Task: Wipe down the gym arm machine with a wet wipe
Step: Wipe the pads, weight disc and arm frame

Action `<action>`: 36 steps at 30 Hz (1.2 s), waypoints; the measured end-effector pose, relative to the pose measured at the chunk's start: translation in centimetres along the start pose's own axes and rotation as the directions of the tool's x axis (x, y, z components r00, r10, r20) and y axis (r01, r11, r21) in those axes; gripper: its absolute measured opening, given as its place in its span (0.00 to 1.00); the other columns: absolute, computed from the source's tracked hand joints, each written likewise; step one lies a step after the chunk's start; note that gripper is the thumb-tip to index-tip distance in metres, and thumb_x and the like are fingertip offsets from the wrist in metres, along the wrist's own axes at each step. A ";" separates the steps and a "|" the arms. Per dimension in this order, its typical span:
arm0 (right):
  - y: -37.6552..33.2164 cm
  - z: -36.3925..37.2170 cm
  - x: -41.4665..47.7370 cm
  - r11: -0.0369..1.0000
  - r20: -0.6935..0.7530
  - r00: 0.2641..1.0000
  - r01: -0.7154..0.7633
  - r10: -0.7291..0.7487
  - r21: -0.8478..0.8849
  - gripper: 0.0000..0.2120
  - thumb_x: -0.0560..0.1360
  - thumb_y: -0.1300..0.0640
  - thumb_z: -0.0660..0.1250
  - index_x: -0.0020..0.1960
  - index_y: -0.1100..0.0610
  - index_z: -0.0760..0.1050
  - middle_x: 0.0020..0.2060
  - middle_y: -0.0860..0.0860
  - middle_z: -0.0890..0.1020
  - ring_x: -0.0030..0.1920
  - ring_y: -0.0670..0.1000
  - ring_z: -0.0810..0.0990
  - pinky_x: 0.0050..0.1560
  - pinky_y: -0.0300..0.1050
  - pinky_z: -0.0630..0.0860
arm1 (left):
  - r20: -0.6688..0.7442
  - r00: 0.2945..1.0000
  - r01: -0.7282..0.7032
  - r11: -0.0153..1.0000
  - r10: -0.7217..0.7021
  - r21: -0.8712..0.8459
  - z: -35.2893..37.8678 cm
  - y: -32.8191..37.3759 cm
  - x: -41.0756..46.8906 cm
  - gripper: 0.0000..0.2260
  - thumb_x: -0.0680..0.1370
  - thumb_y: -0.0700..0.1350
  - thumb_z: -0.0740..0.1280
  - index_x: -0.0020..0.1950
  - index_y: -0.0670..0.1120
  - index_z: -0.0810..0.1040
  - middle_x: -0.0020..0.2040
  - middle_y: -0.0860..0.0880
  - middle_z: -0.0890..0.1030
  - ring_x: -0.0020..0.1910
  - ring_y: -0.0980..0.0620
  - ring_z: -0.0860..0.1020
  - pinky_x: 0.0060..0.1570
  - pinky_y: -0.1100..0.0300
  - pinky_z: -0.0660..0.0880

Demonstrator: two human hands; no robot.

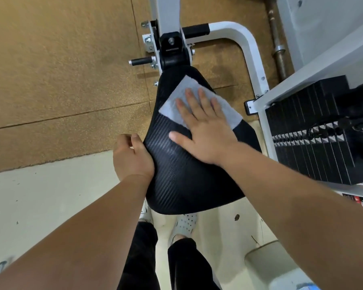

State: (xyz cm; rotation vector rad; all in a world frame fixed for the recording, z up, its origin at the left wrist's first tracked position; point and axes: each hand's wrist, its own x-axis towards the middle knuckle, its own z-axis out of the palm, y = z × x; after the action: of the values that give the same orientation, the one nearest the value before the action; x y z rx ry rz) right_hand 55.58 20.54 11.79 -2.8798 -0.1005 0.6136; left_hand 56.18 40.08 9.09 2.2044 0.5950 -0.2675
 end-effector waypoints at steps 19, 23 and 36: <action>2.1 -2.7 6.6 0.991 0.054 0.994 0.102 -0.097 -0.091 0.49 0.70 0.20 0.31 0.83 0.47 0.35 0.82 0.55 0.33 0.80 0.57 0.29 0.81 0.60 0.37 | -0.004 1.000 -0.011 0.997 0.011 -0.073 0.3 -0.6 0.1 0.12 0.84 0.52 0.54 0.47 0.48 0.72 0.46 0.49 0.78 0.48 0.46 0.76 0.50 0.50 0.71; 0.2 -1.8 4.2 0.993 0.042 0.996 0.081 -0.078 -0.085 0.50 0.71 0.21 0.31 0.83 0.50 0.35 0.81 0.58 0.33 0.80 0.59 0.29 0.80 0.62 0.38 | -0.007 0.999 -0.042 0.995 0.041 -0.085 0.3 -0.7 0.2 0.14 0.83 0.54 0.53 0.48 0.48 0.72 0.45 0.48 0.78 0.47 0.45 0.75 0.48 0.53 0.67; 3.4 -1.2 0.9 0.933 0.092 0.946 0.321 -0.310 -0.160 0.46 0.74 0.21 0.42 0.83 0.44 0.35 0.81 0.54 0.32 0.80 0.59 0.29 0.80 0.63 0.37 | 0.000 0.997 -0.080 0.989 0.081 -0.127 0.5 -1.3 0.2 0.15 0.81 0.57 0.50 0.49 0.50 0.72 0.46 0.52 0.77 0.48 0.50 0.74 0.49 0.57 0.65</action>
State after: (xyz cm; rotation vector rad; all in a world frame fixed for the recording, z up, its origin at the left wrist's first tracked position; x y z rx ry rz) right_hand 56.96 17.11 11.78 -2.9110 -0.6439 0.6627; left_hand 55.72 40.47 7.85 2.0992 0.5049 -0.1881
